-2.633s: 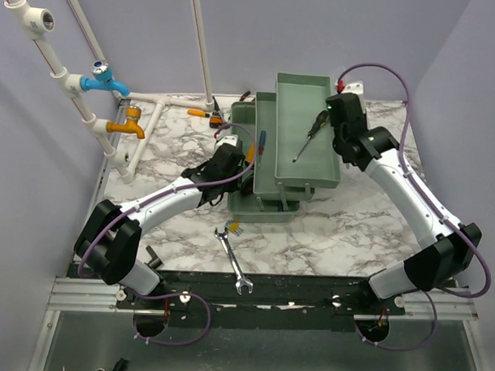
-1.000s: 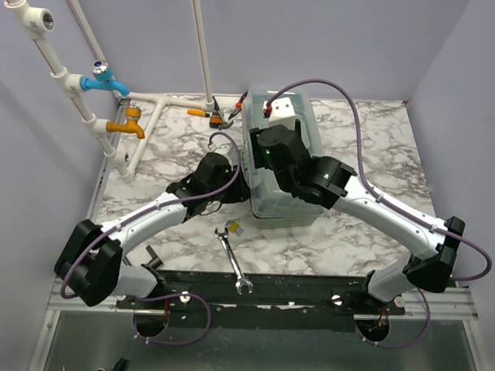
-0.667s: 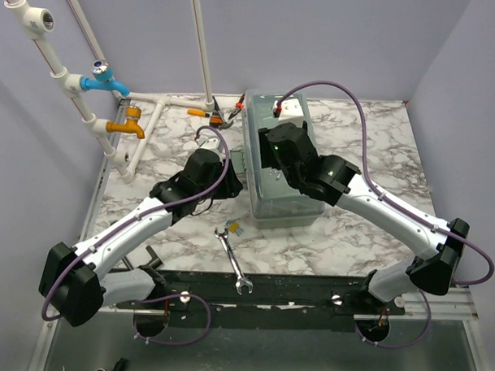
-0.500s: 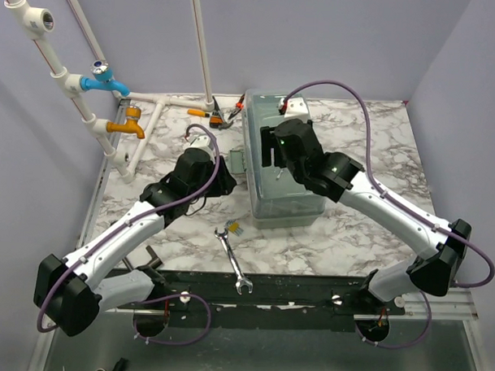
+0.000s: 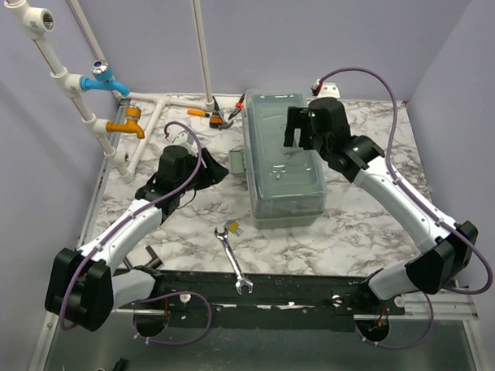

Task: Pack the tool kit

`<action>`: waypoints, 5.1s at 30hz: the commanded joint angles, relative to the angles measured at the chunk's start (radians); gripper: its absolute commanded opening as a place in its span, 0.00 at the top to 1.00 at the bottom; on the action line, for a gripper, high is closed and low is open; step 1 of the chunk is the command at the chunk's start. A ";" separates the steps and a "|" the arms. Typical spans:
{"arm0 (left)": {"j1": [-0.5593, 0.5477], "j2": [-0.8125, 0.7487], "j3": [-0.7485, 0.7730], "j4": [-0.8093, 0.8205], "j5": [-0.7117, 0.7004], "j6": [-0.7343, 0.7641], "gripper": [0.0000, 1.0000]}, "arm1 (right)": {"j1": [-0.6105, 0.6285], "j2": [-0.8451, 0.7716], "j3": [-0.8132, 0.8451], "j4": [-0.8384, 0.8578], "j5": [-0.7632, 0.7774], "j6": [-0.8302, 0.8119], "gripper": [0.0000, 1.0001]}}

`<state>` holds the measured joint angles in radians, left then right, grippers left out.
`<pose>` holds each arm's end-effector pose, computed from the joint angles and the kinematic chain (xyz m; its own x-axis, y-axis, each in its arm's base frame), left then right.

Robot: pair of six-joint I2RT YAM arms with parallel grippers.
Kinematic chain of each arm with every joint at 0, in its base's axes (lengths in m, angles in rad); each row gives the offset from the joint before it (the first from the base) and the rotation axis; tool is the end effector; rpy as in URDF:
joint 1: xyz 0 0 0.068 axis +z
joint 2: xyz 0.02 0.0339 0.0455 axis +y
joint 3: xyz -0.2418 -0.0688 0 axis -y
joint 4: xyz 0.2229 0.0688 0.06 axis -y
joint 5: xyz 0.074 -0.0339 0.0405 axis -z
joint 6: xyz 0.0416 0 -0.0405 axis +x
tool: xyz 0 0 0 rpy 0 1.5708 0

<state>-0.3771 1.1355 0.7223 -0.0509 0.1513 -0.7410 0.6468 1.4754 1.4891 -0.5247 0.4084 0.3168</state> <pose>0.2294 -0.0976 0.2467 -0.6374 -0.4653 -0.6142 0.0801 0.7528 -0.6534 0.2628 0.1778 0.3624 -0.4570 0.0131 -0.8894 -0.1413 0.9861 0.0872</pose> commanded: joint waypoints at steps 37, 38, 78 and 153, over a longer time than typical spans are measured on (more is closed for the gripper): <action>0.104 0.998 0.210 1.280 0.684 -0.811 1.00 | -0.285 -0.001 -0.278 0.315 -0.470 0.149 0.07; 0.104 1.000 0.204 1.328 0.685 -0.844 1.00 | -0.286 -0.002 -0.276 0.312 -0.474 0.148 0.07; -0.095 0.638 0.559 0.093 0.265 -0.009 1.00 | -0.288 0.031 -0.275 0.262 -0.569 0.110 0.09; -0.252 0.980 0.916 -0.406 0.259 0.216 1.00 | -0.288 0.049 -0.292 0.307 -0.645 0.118 0.10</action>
<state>-0.5579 2.1036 1.7393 -0.6529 0.0219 -0.4614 0.3092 1.4857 1.2236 -0.2443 0.0055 0.3843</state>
